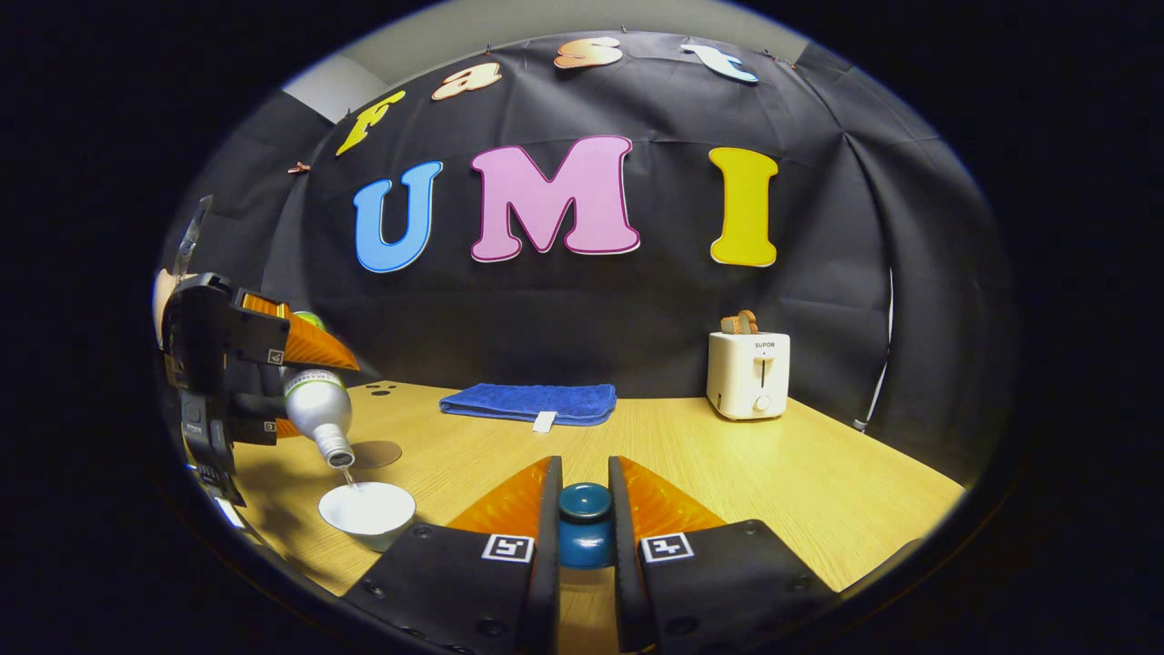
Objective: Open the teacup lid with one hand, grasp the water bottle and pour water into the teacup with the other hand; after pouring, place the water bottle on the coaster and then close the teacup lid.
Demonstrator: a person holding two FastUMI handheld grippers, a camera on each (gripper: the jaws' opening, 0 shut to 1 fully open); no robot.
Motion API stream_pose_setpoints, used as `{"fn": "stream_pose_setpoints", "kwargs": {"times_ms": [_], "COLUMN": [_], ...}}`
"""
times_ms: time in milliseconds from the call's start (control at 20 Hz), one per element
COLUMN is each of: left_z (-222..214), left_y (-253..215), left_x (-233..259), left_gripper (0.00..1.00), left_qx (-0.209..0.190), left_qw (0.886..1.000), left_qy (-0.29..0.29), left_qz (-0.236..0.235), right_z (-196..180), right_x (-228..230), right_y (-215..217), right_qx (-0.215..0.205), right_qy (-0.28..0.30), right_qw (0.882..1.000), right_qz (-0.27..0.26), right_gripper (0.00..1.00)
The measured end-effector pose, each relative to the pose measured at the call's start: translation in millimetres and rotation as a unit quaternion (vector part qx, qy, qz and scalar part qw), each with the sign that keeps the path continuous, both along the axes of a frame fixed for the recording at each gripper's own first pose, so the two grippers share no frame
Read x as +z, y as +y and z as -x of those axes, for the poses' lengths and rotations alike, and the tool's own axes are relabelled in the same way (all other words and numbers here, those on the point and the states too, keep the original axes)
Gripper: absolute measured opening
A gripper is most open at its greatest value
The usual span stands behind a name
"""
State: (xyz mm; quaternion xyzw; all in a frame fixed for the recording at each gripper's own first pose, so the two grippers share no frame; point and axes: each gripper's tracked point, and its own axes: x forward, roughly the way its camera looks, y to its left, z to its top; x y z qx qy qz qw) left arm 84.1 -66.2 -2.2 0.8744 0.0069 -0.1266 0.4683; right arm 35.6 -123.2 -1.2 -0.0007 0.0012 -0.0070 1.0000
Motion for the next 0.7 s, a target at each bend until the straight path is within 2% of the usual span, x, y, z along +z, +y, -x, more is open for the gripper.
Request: {"fn": "stream_pose_setpoints", "kwargs": {"times_ms": [700], "left_z": [0.4], "left_y": [-2.3], "left_x": [3.7], "left_gripper": [0.80], "left_qx": [-0.005], "left_qw": [0.999], "left_qy": [-0.024], "left_qz": [-0.031], "right_z": [-0.2], "right_x": [-0.2], "right_y": [-0.2], "right_qx": [0.000], "right_qy": [0.000], "right_qw": [1.000], "right_qz": [0.000], "right_gripper": [0.28]}}
